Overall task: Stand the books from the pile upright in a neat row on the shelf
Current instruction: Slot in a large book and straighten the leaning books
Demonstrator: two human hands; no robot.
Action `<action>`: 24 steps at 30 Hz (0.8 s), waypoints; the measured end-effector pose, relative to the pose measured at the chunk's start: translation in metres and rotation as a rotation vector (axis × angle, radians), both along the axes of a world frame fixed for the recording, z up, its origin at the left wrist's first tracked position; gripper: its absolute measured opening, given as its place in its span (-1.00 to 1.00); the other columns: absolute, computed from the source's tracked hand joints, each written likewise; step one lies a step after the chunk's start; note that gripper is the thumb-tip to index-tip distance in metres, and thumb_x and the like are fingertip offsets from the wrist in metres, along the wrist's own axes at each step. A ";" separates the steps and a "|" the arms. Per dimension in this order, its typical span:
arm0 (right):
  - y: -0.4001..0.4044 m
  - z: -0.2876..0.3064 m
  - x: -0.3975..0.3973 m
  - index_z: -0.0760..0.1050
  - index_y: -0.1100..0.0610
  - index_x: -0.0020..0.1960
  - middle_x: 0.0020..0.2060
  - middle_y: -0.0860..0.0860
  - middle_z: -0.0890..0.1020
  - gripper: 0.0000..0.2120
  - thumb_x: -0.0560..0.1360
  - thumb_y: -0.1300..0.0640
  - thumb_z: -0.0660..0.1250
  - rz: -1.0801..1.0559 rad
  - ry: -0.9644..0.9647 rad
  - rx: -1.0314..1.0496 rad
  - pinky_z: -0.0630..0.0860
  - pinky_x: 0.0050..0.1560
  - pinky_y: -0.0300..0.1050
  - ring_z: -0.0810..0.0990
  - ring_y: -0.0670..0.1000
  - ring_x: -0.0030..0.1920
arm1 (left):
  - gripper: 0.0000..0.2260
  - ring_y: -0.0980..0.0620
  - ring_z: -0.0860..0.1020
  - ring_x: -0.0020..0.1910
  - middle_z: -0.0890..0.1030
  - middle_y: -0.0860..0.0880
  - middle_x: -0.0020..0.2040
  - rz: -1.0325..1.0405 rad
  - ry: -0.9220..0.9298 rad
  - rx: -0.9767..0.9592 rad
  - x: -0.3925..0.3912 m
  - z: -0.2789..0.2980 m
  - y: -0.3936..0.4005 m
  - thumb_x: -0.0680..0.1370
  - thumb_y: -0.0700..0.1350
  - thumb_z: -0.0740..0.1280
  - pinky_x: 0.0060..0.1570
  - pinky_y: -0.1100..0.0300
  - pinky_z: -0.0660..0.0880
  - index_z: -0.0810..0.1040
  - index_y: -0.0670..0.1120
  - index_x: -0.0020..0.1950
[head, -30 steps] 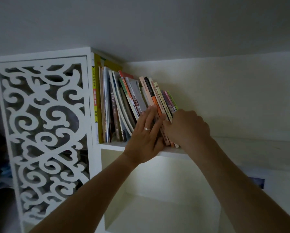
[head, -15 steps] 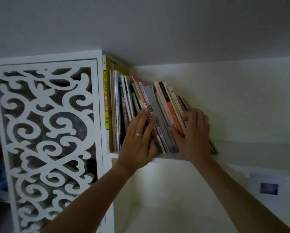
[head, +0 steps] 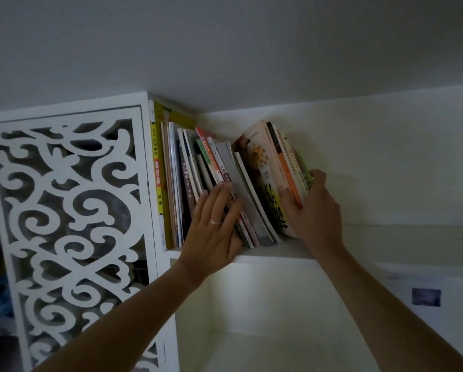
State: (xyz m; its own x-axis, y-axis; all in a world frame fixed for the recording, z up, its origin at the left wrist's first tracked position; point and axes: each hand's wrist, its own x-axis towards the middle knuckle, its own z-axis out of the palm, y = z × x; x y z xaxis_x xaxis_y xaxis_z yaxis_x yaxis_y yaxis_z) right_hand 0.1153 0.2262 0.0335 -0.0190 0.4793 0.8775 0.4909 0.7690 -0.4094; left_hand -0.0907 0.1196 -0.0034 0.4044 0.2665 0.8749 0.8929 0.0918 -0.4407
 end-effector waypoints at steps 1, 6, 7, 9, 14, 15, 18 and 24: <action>-0.001 0.000 0.000 0.18 0.11 0.40 0.11 0.15 0.60 -0.29 0.51 -0.40 0.15 -0.005 -0.001 0.005 0.61 -0.26 -0.09 0.68 0.17 -0.10 | -0.51 -0.23 0.17 0.64 0.20 -0.25 0.62 0.040 0.104 -0.007 0.005 0.005 -0.002 0.66 0.00 0.08 0.60 -0.23 0.12 0.29 -0.14 0.57; 0.000 -0.001 -0.001 0.20 0.13 0.41 0.11 0.14 0.59 -0.19 0.46 -0.49 0.03 -0.033 0.008 0.009 0.57 -0.26 -0.09 0.66 0.18 -0.10 | -0.44 -0.18 0.17 0.64 0.36 -0.21 0.58 0.379 0.367 -0.274 0.041 0.062 -0.001 0.71 0.15 0.01 0.63 -0.21 -0.07 0.35 -0.15 0.58; 0.001 -0.002 -0.001 0.20 0.13 0.41 0.11 0.13 0.58 -0.18 0.45 -0.50 0.01 -0.043 0.008 0.011 0.53 -0.28 -0.13 0.65 0.16 -0.11 | -0.42 -0.19 0.22 0.63 0.44 -0.18 0.54 0.486 0.386 -0.337 0.044 0.070 0.001 0.69 0.21 0.01 0.62 -0.24 -0.10 0.41 -0.12 0.55; 0.001 -0.002 0.000 0.21 0.13 0.40 0.08 0.13 0.57 -0.18 0.45 -0.50 0.01 -0.052 -0.002 0.011 0.44 -0.30 -0.17 0.63 0.15 -0.11 | -0.41 -0.18 0.38 0.53 0.58 -0.12 0.40 0.630 0.440 -0.445 0.047 0.080 0.001 0.65 0.31 0.05 0.60 -0.29 -0.07 0.55 -0.06 0.43; 0.003 -0.006 0.000 0.24 0.16 0.44 0.11 0.14 0.54 -0.25 0.49 -0.37 0.19 -0.032 -0.088 0.028 0.36 -0.23 -0.14 0.60 0.17 -0.02 | -0.62 -0.08 0.57 0.26 0.67 -0.03 0.24 0.500 0.640 -0.393 0.056 0.090 -0.007 0.48 0.13 0.48 0.43 -0.03 0.36 0.66 -0.01 0.24; 0.003 -0.007 0.000 0.24 0.16 0.45 0.12 0.14 0.54 -0.25 0.49 -0.36 0.20 -0.016 -0.114 0.035 0.35 -0.22 -0.13 0.59 0.18 0.00 | -0.69 -0.07 0.59 0.25 0.68 -0.01 0.22 0.433 0.639 -0.362 0.059 0.092 -0.009 0.47 -0.01 0.50 0.42 0.00 0.36 0.67 0.00 0.20; 0.005 -0.008 0.000 0.26 0.18 0.46 0.13 0.15 0.53 -0.20 0.47 -0.38 0.16 0.009 -0.181 0.056 0.32 -0.21 -0.12 0.59 0.18 0.00 | -0.73 -0.07 0.58 0.24 0.70 -0.02 0.15 0.234 0.612 -0.248 0.066 0.098 -0.020 0.49 -0.24 0.39 0.42 0.02 0.26 0.66 -0.01 0.15; 0.008 -0.008 -0.005 0.35 0.16 0.40 0.19 0.14 0.54 -0.20 0.54 -0.47 -0.07 0.117 -0.162 0.066 0.57 -0.15 0.01 0.60 0.21 0.02 | -0.88 -0.11 0.52 0.15 0.66 -0.17 0.07 0.047 0.458 -0.097 0.067 0.119 -0.060 0.64 -0.15 0.23 0.28 -0.04 0.31 0.45 -0.08 0.16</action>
State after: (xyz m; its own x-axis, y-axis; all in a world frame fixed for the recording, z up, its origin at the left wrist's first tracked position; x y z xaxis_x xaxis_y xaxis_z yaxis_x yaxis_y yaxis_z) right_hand 0.1105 0.2339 0.0259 -0.2143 0.4069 0.8880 0.4517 0.8473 -0.2793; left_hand -0.0240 0.0593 0.1159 0.7282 0.3660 0.5794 0.6006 0.0663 -0.7968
